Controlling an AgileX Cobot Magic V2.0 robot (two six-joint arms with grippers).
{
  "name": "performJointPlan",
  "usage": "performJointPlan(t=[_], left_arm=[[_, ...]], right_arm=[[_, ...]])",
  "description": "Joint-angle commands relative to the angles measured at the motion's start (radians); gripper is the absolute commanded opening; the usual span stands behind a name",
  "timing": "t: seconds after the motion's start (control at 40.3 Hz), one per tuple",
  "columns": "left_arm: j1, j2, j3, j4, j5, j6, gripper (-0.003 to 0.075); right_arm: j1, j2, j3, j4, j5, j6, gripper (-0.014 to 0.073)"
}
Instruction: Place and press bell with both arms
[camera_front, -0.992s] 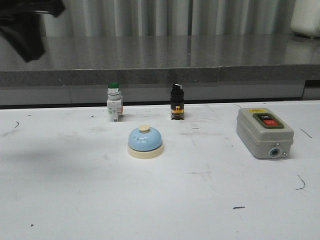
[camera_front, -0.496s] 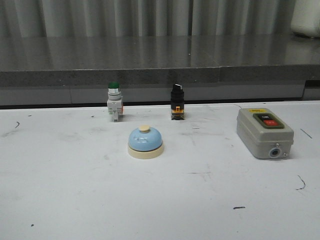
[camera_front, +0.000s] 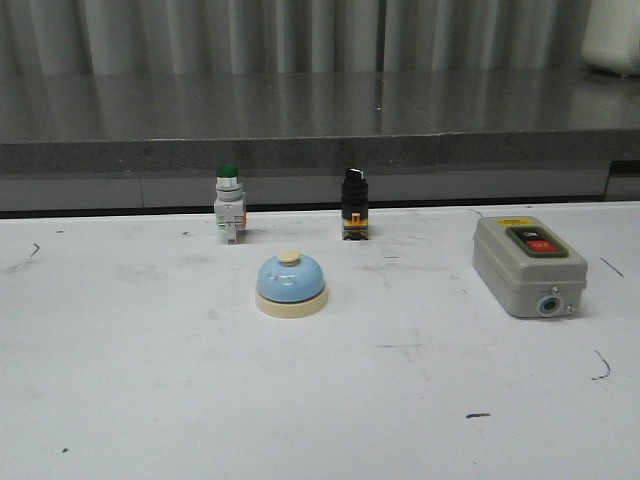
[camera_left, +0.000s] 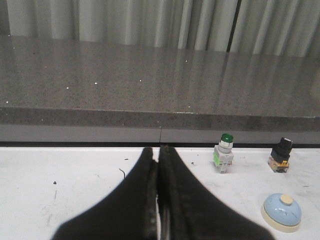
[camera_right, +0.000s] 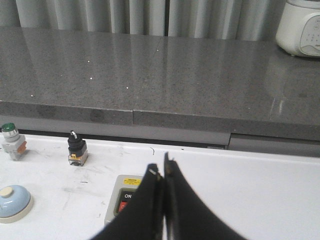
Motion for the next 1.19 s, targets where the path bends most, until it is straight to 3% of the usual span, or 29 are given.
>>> performJointPlan(t=[0.0, 0.421, 0.744, 1.165], left_arm=[[0.002, -0.036, -0.008, -0.019, -0.08, -0.009, -0.002], [0.002, -0.048, -0.004, -0.019, -0.082, -0.009, -0.002], [0.002, -0.048, -0.004, -0.019, -0.083, -0.009, -0.002], [0.002, -0.048, -0.004, -0.019, -0.083, -0.009, -0.002]], right_arm=[[-0.006, 0.015, -0.035, 0.004, -0.076, -0.003, -0.0059], [-0.006, 0.03, -0.034, 0.016, -0.099, -0.003, -0.0059], [0.016, 0.492, -0.156, 0.016, -0.108, -0.003, -0.0059], [0.378, 1.06, -0.479, 0.065, -0.15, -0.003, -0.0059]])
